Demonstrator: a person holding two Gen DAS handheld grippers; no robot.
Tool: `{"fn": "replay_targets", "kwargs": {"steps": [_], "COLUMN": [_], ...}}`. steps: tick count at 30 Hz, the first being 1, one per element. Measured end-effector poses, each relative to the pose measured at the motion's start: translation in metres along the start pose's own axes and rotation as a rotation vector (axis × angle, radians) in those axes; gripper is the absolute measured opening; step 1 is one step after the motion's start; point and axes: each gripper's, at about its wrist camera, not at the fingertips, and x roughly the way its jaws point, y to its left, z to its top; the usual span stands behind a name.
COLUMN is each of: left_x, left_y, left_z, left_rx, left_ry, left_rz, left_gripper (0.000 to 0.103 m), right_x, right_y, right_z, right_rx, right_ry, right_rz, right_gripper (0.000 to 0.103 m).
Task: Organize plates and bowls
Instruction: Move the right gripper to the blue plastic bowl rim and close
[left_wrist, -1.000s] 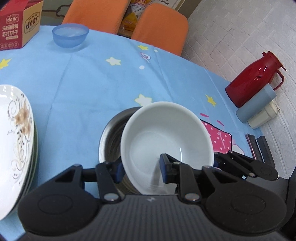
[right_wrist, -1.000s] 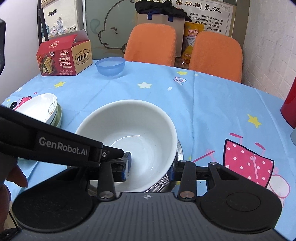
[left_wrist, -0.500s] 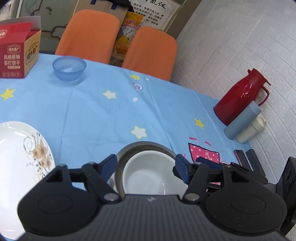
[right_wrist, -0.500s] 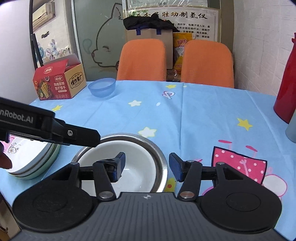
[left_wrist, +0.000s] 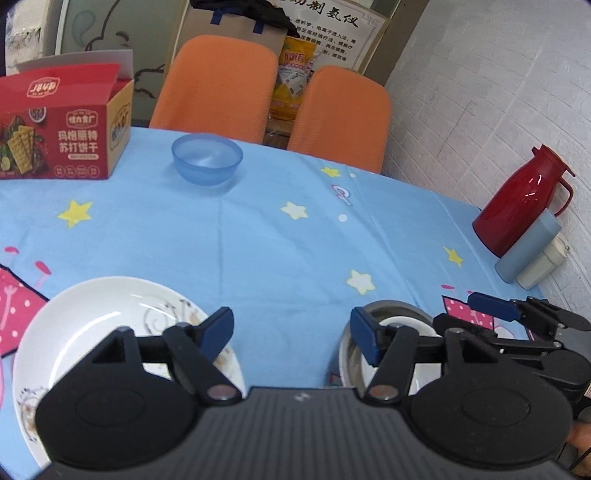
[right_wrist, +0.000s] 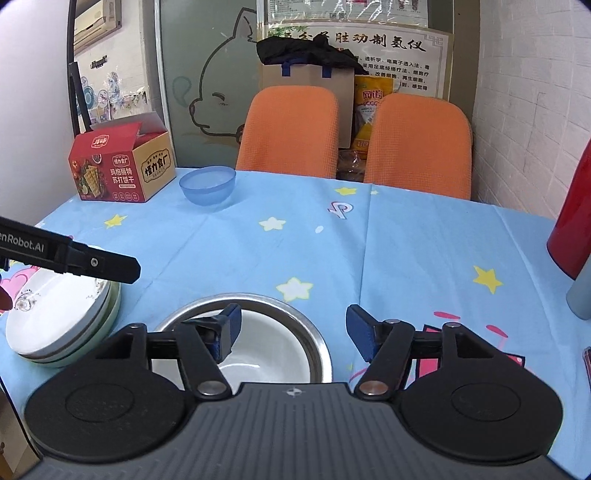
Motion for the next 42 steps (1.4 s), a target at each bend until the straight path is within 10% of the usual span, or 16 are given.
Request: {"fn": "replay_targets", "kwargs": {"steps": [20, 42], "left_x": [0.048, 0.195], "left_y": [0.131, 0.146], "left_z": [0.106, 0.168], "left_rx": [-0.186, -0.212], "left_ry": [-0.085, -0.007], "left_rz": [0.130, 0.146], "left_gripper": [0.062, 0.064], "right_x": [0.129, 0.272], "right_y": [0.046, 0.065], "right_z": [0.105, 0.143], "right_rx": [-0.025, -0.094], "right_ry": [0.081, 0.167], "right_rz": [0.161, 0.144], "right_gripper": [0.103, 0.103]}}
